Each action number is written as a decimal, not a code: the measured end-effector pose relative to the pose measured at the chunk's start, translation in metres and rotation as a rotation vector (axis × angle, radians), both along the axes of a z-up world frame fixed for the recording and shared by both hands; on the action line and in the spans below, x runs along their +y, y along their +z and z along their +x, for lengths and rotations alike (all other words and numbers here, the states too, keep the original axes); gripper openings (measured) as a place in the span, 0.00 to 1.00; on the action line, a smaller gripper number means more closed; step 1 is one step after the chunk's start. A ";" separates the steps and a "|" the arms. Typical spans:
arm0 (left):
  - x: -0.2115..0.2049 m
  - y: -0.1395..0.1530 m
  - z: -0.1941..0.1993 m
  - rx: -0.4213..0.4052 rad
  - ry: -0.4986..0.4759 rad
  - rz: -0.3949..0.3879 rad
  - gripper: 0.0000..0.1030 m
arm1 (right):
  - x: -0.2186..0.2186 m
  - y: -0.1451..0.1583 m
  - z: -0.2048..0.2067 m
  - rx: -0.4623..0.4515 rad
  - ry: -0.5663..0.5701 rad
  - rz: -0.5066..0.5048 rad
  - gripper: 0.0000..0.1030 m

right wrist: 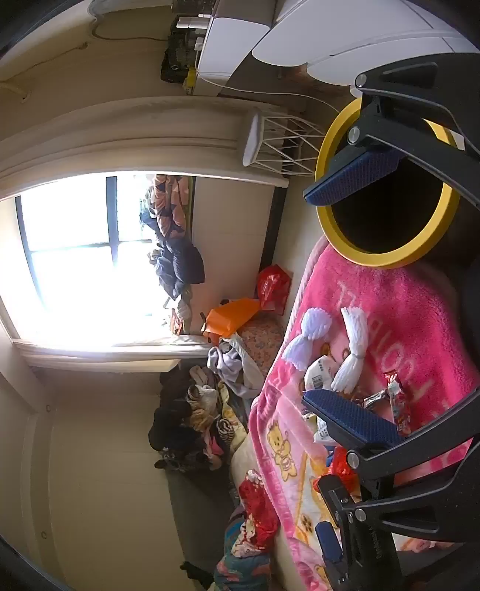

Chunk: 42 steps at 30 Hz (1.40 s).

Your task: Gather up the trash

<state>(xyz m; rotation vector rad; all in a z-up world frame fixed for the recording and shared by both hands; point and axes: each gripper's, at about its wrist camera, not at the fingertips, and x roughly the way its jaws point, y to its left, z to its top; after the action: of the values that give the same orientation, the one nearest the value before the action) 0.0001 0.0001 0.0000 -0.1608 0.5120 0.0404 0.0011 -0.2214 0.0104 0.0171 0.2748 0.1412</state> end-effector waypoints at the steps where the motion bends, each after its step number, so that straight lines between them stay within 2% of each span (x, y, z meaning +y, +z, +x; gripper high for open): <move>1: 0.000 0.000 0.000 -0.001 0.000 -0.001 0.90 | 0.000 0.000 0.000 0.002 -0.002 -0.001 0.94; 42: 0.000 0.000 -0.001 -0.015 0.000 -0.009 0.90 | 0.003 -0.001 -0.001 -0.007 0.000 -0.017 0.94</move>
<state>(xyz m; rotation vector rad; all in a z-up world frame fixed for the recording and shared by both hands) -0.0008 0.0006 0.0004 -0.1702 0.4971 0.0364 -0.0003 -0.2187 0.0095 0.0000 0.2689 0.1388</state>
